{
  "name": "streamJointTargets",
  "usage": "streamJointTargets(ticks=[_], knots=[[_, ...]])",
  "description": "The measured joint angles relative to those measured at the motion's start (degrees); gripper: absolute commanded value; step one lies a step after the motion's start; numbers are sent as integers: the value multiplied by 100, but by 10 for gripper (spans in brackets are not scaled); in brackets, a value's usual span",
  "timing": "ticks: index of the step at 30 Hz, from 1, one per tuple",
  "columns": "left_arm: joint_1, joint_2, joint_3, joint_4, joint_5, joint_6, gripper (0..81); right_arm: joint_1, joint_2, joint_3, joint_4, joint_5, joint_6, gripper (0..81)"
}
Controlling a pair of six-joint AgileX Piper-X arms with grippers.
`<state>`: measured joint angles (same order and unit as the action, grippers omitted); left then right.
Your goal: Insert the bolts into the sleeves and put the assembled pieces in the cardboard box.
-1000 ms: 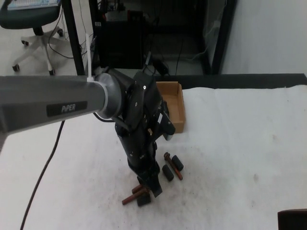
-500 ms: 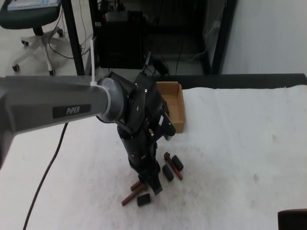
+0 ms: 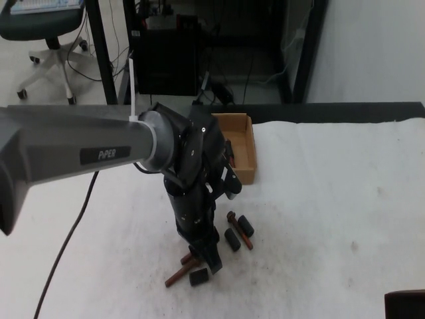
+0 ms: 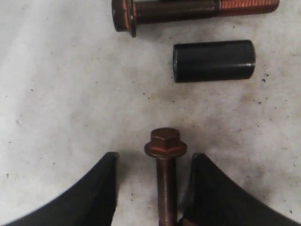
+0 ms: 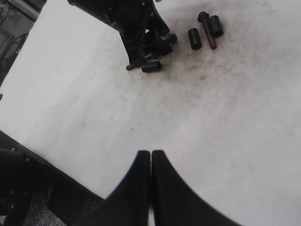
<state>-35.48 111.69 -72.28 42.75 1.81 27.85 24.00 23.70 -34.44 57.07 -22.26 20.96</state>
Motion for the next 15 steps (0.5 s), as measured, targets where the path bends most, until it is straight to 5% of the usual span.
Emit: streamJointTargets(ticks=[9,13,15], knots=[[0,40,-14,-11,-38,0,201,0,0,0,0,0,0,8],[0,40,-26,-11,-38,0,1,0,0,0,0,0,0,8],[0,55,-55,12,-38,0,4,0,0,0,0,0,0,8]])
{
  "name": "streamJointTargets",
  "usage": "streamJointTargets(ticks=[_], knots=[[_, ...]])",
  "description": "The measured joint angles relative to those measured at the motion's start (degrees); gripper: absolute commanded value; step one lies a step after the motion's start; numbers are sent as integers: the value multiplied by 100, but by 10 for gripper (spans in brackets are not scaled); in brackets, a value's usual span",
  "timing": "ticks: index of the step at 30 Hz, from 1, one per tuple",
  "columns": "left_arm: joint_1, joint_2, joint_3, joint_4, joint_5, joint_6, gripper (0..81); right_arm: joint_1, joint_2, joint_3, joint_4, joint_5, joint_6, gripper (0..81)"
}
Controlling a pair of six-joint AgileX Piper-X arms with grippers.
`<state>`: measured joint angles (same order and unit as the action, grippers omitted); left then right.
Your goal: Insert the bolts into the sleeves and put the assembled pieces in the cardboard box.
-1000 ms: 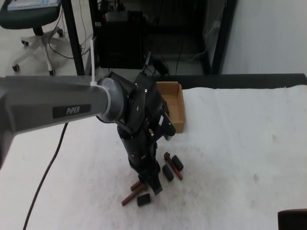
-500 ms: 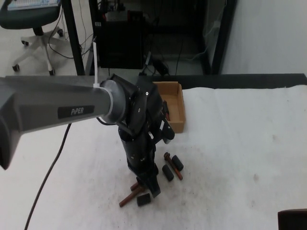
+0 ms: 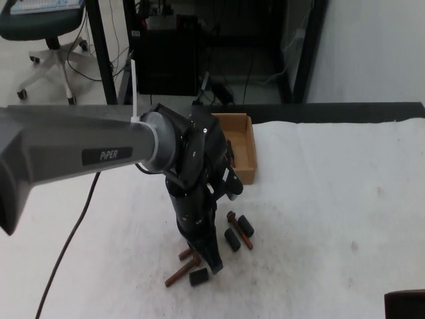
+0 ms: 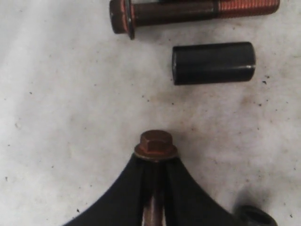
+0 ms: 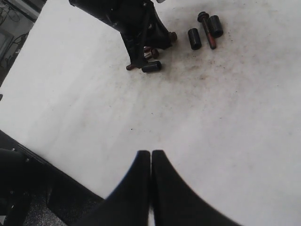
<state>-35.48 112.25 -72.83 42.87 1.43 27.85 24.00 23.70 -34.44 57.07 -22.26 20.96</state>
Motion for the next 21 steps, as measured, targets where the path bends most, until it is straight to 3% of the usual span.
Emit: streamJointTargets(ticks=[11,17,21], knots=[[14,-92,-449,97,-143,-1097,4,0,0,12,0,214,0,8],[81,-1579,-940,355,-176,-1620,4,0,283,10,-186,436,-254,8],[189,-2528,-1000,868,-176,-1672,4,0,1083,10,-873,354,-395,8]])
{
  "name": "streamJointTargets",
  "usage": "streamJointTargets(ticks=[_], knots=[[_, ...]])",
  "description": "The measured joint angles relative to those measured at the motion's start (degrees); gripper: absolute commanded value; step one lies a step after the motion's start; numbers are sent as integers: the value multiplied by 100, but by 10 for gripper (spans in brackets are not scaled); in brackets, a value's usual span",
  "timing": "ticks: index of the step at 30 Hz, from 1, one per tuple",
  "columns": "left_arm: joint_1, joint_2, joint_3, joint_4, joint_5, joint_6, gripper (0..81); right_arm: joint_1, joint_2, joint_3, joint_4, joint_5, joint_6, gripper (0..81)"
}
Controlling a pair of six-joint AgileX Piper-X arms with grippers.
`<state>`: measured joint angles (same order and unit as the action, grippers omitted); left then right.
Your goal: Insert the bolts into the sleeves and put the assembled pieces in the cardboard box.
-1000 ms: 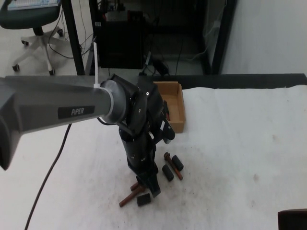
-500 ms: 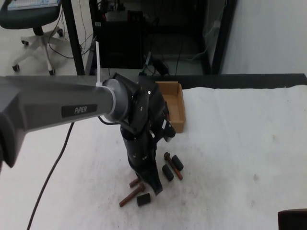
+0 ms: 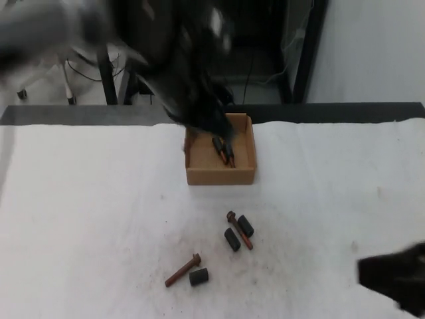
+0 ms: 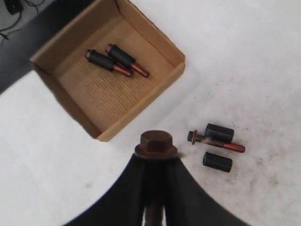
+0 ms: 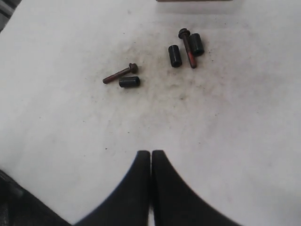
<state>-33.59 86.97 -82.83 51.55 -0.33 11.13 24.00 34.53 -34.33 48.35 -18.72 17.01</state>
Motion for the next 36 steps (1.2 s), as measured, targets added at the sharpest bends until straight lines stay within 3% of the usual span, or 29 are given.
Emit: streamJointTargets(ticks=[8,12,14,17,20,26,36], knots=[[182,-1644,1153,772,-11,-315,4,31,2945,-856,-331,-221,-822,8],[207,-2802,3011,274,89,-933,4,204,3932,-1854,-439,-180,-1022,13],[207,-3530,3927,-549,473,-1250,4,344,4380,-2306,-544,19,-1100,77],[207,-4207,4462,-1361,651,-1378,4,507,4990,-2958,-660,257,-1233,237],[207,-4625,4631,-1833,613,-1389,4,573,5430,-3409,-679,310,-1265,323],[207,-4825,4666,-2023,565,-1144,4,654,7225,-4850,-381,706,-1276,317],[207,-4825,4673,-1738,524,-748,4,702,8066,-5412,476,771,-1419,317]])
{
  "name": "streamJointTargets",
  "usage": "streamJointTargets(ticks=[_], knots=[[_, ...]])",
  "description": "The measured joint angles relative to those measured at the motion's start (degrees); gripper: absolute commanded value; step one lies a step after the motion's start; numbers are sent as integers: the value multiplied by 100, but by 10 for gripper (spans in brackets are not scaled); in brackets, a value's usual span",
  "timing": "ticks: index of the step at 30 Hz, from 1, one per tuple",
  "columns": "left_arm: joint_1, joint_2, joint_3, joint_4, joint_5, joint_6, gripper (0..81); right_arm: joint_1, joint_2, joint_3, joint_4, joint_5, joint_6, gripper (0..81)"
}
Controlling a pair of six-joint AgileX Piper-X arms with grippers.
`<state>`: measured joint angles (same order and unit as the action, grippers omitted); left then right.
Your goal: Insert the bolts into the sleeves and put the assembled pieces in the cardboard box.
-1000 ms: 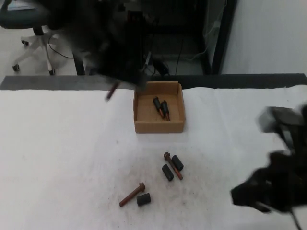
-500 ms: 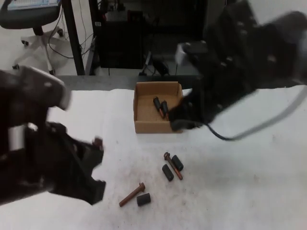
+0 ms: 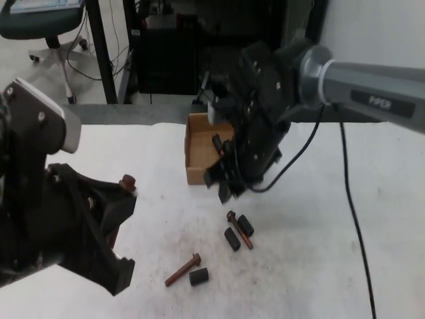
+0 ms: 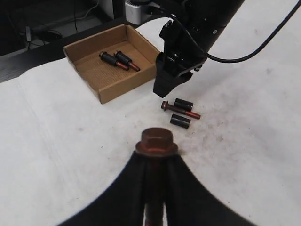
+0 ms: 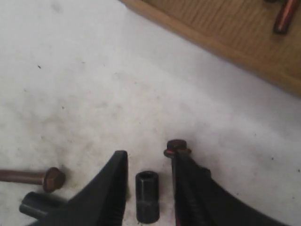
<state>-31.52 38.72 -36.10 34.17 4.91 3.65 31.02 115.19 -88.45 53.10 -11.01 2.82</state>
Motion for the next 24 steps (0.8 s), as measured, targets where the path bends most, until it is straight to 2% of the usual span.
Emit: streamJointTargets(ticks=[13,24], knots=[[0,0,6,139,-223,174,4,364,45,10,332,262,-464,318],[0,0,6,139,-238,172,4,378,59,97,348,529,-581,318]])
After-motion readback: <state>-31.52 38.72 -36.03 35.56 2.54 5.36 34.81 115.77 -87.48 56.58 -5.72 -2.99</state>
